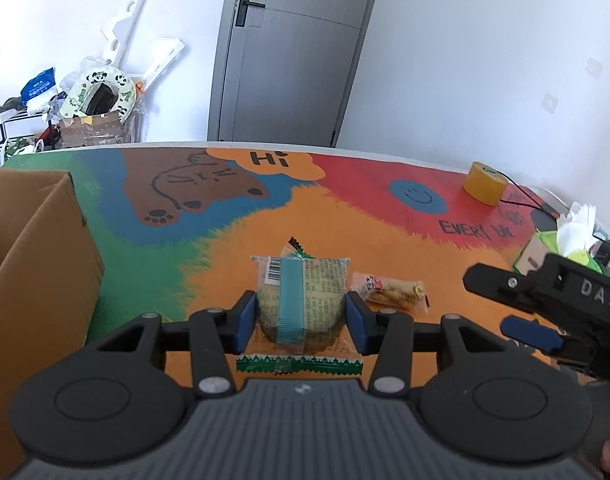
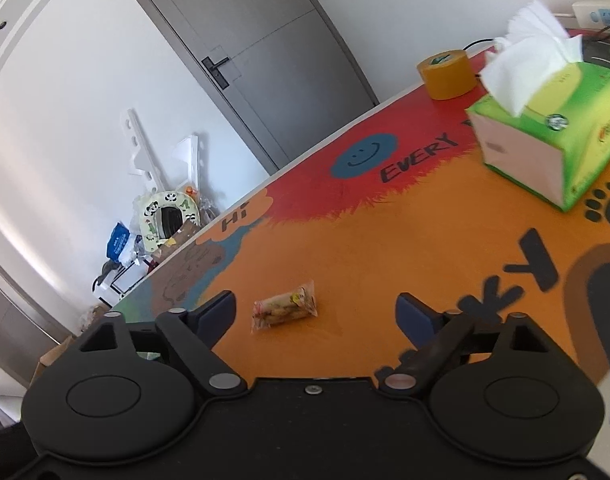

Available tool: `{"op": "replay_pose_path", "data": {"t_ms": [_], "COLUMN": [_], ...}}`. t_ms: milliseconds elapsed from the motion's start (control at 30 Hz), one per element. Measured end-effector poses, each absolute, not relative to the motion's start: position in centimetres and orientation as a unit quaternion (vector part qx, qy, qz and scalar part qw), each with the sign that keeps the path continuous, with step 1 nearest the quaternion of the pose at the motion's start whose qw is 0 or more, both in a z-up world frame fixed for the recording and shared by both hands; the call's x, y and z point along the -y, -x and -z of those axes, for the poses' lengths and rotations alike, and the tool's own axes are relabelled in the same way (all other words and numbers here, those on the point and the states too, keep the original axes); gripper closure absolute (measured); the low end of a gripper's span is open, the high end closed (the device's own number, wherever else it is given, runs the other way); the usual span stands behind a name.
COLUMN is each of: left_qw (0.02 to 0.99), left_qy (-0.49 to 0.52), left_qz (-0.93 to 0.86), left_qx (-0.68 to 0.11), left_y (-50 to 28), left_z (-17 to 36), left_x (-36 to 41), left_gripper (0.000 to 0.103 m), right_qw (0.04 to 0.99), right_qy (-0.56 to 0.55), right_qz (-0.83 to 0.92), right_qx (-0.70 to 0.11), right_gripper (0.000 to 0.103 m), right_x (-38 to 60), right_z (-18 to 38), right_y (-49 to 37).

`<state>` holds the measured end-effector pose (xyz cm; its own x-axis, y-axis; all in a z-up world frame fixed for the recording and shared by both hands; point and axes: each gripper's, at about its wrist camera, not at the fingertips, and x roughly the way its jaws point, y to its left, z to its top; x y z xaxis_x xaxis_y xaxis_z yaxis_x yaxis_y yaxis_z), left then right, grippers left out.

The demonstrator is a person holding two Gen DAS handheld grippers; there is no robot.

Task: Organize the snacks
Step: 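Grasp the clear green-strip packet with the left gripper while the right grasps the nut packet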

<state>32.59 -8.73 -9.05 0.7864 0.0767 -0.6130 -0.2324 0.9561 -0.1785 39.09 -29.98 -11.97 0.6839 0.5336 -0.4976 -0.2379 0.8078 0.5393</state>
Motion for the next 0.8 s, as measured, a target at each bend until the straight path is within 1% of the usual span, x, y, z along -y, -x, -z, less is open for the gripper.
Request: {"op": "replay_pose_path", "data": {"t_ms": [133,233,333,367,400,667,800], "left_qw": [0.937,0.937,0.937,0.937,0.937,0.937,0.934], "left_qy": [0.129,0.132,0.137,0.138,0.138,0.148,0.154], "left_qz": [-0.087,-0.091,-0.094,-0.094,-0.094,-0.091,-0.097], "left_qx": [-0.313,-0.310,-0.308,-0.307,-0.307,-0.303,-0.306], "left_y": [-32.8,-32.9,-33.1,-33.2,-33.2,-33.1,-33.0], "left_z": [9.1,9.1,9.1,9.2,9.2,9.1,9.3], "left_x": [8.0,7.5,7.0,6.9,6.8,6.3,5.8], "left_gripper": [0.057,0.057,0.057,0.057,0.057,0.057,0.057], "right_qw": [0.886,0.881,0.876,0.872,0.870,0.896,0.900], "right_qy": [-0.221,-0.225,-0.227,-0.232,-0.235,-0.154,-0.122], "right_qz": [-0.219,-0.225,-0.220,-0.222,-0.223,-0.193,-0.181], "right_qx": [-0.343,-0.350,-0.365,-0.369,-0.371,-0.368,-0.378], "right_gripper": [0.022,0.027,0.035,0.040,0.041,0.040,0.038], "right_x": [29.0,28.3,27.6,27.4,27.2,24.2,23.2], "right_z": [12.3,12.4,12.6,12.7,12.8,12.7,12.7], "right_y": [-40.3,-40.9,-41.5,-41.7,-41.8,-42.8,-42.7]}}
